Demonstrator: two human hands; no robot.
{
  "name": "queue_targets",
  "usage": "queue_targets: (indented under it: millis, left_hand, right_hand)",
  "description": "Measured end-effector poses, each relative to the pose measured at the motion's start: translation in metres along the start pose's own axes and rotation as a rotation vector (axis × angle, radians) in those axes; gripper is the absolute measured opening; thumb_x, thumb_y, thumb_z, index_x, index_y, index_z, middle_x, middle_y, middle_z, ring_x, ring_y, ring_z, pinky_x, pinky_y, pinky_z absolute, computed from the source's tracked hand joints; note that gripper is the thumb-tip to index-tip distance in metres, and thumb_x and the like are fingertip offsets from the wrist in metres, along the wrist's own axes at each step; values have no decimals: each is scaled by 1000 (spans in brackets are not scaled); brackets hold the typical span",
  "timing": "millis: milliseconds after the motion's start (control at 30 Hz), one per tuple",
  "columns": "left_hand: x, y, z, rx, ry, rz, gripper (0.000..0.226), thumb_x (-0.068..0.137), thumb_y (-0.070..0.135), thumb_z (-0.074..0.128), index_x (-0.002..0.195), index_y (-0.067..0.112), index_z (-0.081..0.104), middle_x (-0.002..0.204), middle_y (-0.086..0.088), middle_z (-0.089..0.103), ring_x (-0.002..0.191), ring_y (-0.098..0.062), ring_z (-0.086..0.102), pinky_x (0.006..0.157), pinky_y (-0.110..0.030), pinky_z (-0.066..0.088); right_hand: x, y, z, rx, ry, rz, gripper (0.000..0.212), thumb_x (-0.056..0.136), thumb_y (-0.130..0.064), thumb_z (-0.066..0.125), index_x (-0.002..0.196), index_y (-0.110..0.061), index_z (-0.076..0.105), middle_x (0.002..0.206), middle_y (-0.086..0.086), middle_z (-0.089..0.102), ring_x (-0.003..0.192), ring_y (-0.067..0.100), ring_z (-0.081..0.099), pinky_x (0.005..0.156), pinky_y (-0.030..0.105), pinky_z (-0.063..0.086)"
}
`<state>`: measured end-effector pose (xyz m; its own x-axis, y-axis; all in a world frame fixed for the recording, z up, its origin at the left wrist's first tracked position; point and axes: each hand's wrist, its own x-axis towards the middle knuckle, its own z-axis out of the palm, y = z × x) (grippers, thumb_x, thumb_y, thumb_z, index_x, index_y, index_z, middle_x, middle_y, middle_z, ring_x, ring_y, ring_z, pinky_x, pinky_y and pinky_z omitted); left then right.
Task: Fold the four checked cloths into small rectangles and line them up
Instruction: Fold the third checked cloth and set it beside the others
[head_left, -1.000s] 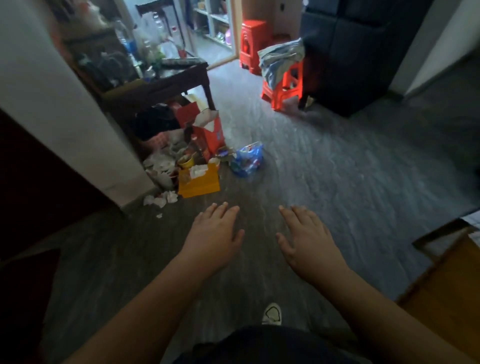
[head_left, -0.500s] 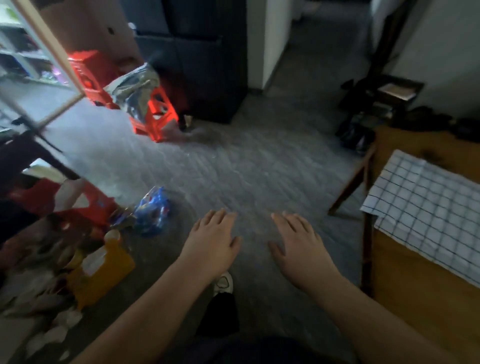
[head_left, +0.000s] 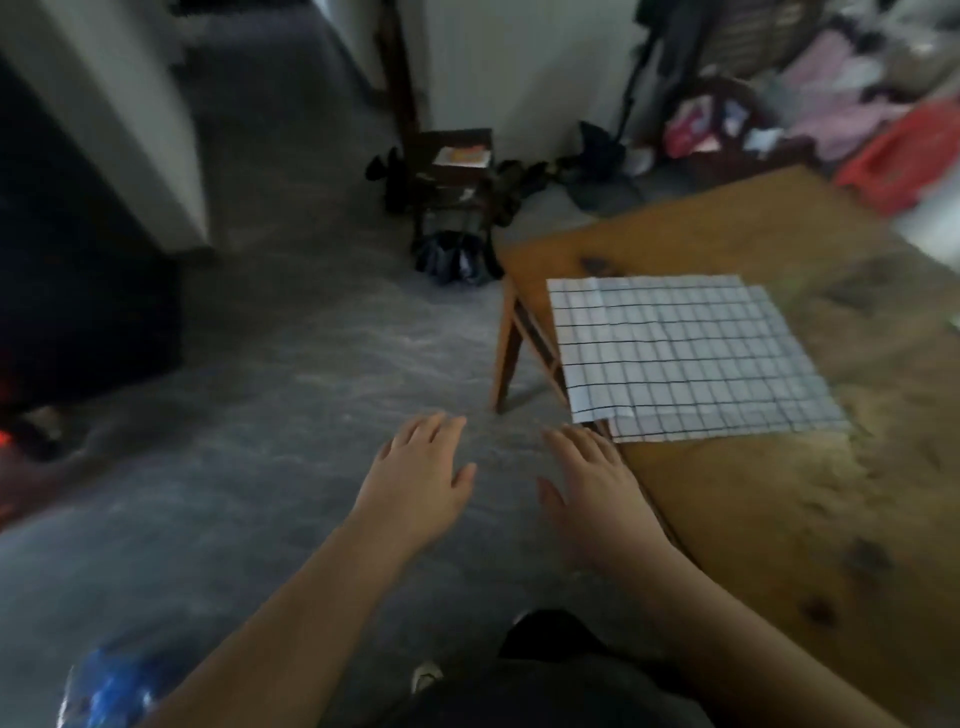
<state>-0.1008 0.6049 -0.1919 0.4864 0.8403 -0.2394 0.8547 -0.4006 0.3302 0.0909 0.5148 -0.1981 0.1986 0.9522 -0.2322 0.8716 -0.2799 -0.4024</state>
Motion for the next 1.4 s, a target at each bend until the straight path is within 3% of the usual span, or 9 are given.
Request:
queue_targets:
  millis: [133,233,333,500,633,933,1067,1200,1400]
  left_hand:
    - [64,20,4,50,-88,160,62,102,48,40,157,26,20,165,-2,20,152,-22,15,122,-41,20]
    - [119,40,8,75,-107,250,62,101,47,41,157,26,21,165,-1,20,152,-21,14,123,-42,20]
    - [172,60,11,110,-169,295,62,102,48,40,157,27,18,166,2,17,153,-19,11,123,-42,20]
    - [256,86,10,219,-244,346,62,102,46,41,156,26,20,165,2,19,152,-21,13,122,-41,19]
    - [310,103,12,236,-268,374,61,102,43,43,156,27,21,164,0,20,152,-22,15,123,-43,19]
    - [411,88,51,337,-453,586,64,99,32,51,155,20,23,162,-4,23,150,-23,16,122,-41,21]
    - [450,72,69,440,-556,785,72,97,27,54,157,22,16,167,-6,9,154,-27,2,125,-43,15]
    - [481,65,72,578,-595,1027,84,95,31,59,158,26,4,167,-4,-8,153,-27,-13,124,-46,3]
    - [502,48,77,574,-630,1160,77,95,31,60,157,27,15,168,-3,5,154,-25,-1,125,-44,8]
  right_hand:
    - [17,31,-10,47,81,124,59,97,-45,38,153,-33,24,161,-6,29,153,20,16,120,50,30]
    - [40,61,-9,16,88,179,63,96,-53,26,155,-32,21,164,-4,25,154,20,11,123,47,25]
    - [73,88,-9,91,101,277,63,101,-51,37,157,-30,17,166,-3,21,155,21,9,125,44,18]
    - [143,122,-19,101,48,316,64,101,-50,39,157,-30,14,166,-1,21,155,21,10,124,48,21]
    - [195,138,-24,56,-18,314,64,101,-47,40,157,-29,16,167,0,19,155,23,9,123,46,15]
    - [253,133,9,53,-114,466,67,100,-42,44,158,-25,15,167,6,16,154,27,10,122,46,17]
    - [266,113,28,19,-50,633,65,100,-35,41,158,-20,17,166,10,17,154,30,11,123,49,17]
    - [275,90,54,11,-59,771,72,102,-37,36,160,-16,0,169,10,-4,155,31,-5,125,51,4]
    - [284,82,85,41,-37,902,77,99,-38,40,160,-24,-6,169,3,-8,155,25,-9,125,46,-2]
